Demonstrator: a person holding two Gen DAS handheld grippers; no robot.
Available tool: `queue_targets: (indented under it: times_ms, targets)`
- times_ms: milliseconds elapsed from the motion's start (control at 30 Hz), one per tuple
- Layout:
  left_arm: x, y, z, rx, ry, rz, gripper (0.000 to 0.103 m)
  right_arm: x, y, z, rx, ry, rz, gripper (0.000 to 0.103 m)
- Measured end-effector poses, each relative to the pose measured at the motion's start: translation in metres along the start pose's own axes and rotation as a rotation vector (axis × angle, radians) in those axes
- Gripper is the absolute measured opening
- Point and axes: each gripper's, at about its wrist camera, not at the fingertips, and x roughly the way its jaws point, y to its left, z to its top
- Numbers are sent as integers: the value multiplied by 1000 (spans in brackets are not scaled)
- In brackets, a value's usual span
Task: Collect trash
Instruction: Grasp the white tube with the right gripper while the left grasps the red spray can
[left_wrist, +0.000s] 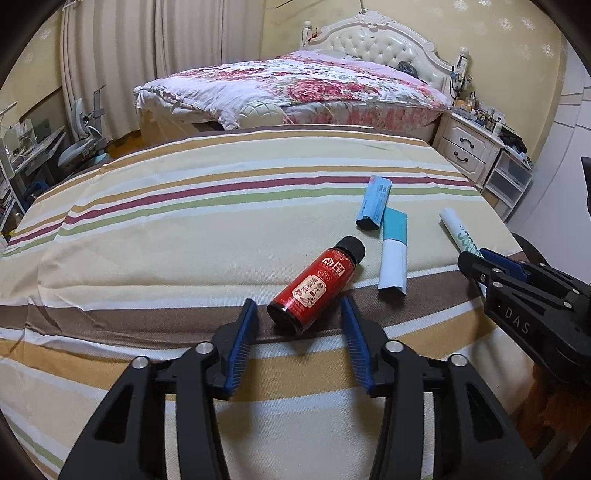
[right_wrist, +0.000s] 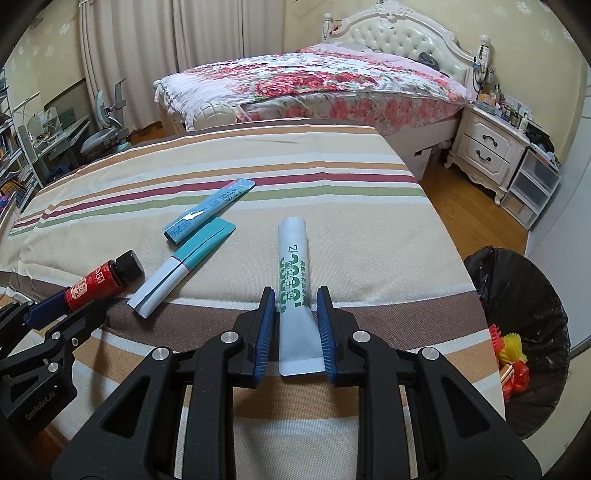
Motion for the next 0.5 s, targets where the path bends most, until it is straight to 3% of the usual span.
queue_targets:
  times_ms: [200,400,500]
  targets:
    - [7,-9,13,73,-29,7,55,0,0,0,0,0,0,23]
    - [15,-10,10,101,6,-20,26,0,1,0,1,-1,1,23]
    - [14,-12,8,106,-1,-13,25,0,0,0,6,-3,5,23]
